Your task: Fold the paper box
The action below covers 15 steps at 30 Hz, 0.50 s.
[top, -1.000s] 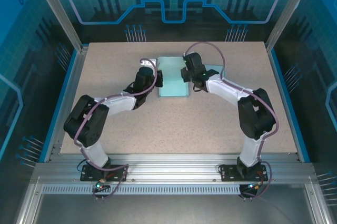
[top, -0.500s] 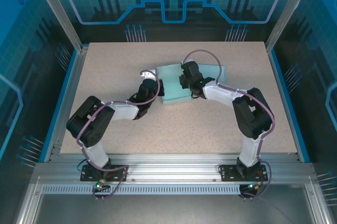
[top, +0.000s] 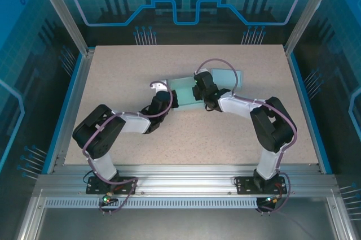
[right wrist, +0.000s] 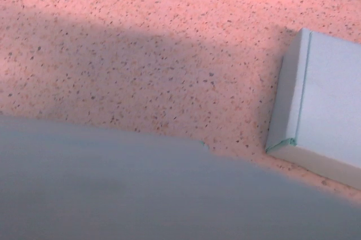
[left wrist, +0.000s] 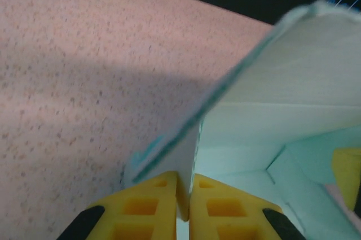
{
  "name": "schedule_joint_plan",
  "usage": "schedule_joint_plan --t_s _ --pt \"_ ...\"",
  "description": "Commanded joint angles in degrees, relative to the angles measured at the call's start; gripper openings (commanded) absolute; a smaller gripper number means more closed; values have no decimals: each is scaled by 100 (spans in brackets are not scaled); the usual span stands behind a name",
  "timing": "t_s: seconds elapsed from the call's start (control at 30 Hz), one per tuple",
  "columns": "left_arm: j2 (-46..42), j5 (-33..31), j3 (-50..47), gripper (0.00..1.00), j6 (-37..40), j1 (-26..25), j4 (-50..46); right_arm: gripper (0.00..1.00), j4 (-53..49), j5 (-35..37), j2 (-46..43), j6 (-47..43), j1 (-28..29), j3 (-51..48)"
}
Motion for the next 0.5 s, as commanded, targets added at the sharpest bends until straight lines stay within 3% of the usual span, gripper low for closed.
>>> schedule_joint_plan --t_s 0.0,0.47 --pt "67 299 -241 13 -357 -159 255 16 278 -338 -189 104 269 -161" --pt "41 306 -736 11 -449 -180 571 13 636 -263 -558 234 308 -998"
